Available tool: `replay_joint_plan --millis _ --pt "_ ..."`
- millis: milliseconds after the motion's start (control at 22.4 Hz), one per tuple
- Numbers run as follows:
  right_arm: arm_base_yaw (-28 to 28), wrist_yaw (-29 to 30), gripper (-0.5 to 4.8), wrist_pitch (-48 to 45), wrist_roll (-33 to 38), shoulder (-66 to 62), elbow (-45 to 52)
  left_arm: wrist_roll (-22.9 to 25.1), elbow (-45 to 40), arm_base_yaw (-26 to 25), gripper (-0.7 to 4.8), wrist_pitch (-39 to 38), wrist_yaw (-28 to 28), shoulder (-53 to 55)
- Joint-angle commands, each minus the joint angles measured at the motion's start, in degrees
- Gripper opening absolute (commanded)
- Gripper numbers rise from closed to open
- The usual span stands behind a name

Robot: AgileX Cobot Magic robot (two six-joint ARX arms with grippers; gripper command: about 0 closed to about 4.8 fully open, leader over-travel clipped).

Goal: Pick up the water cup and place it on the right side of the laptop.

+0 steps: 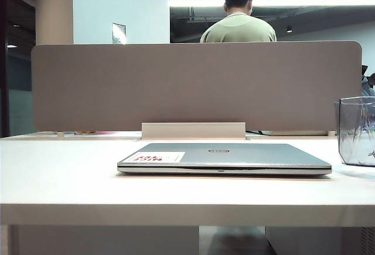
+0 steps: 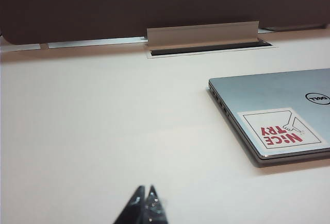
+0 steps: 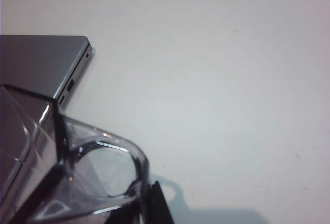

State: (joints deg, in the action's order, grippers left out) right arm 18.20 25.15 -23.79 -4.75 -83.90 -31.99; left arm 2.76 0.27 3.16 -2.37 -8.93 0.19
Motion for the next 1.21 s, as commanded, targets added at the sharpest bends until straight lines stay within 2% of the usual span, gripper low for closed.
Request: replay_joint_plan --millis 45,179,714,1206 --pt "0.0 0.6 -0.01 -4.0 -0.8 -0.7 -0.3 -0.2 0.2 0.0 -0.04 0.7 -0.3 0.0" --pt "0.0 0.5 -0.01 -4.6 -2.8 -1.8 -0.3 -0.2 0.2 0.0 -0.04 0.7 -0.3 0.0" --pt "-1.0 0.2 -0.01 -10.4 -2.8 -7.0 -0.3 -0.2 0.2 0.0 -0.04 0.7 -0.3 0.0" --pt "-1.0 0.5 0.14 -11.1 -1.2 -6.9 -0.3 -0.2 0.2 0.0 -0.04 0.7 -0.3 0.0"
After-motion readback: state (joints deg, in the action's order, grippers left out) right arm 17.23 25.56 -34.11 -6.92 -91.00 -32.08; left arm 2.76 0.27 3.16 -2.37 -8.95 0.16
